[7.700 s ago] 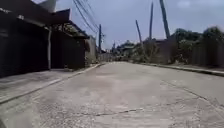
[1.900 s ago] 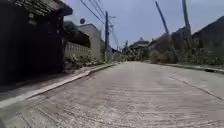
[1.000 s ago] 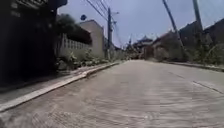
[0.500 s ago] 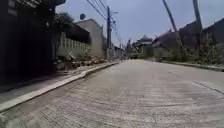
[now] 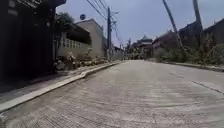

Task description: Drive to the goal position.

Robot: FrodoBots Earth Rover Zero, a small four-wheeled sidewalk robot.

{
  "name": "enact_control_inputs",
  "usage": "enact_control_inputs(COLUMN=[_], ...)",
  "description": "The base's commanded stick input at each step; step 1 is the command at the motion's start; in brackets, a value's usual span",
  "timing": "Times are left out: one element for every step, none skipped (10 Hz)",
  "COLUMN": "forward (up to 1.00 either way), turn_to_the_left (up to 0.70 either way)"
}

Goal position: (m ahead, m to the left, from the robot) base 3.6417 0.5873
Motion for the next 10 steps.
enact_control_inputs(forward=[0.00,0.00,0.00,0.00,0.00,0.00,0.00,1.00,1.00,1.00], turn_to_the_left=[0.00,0.00,0.00,0.00,0.00,0.00,0.00,0.00,0.00,0.00])
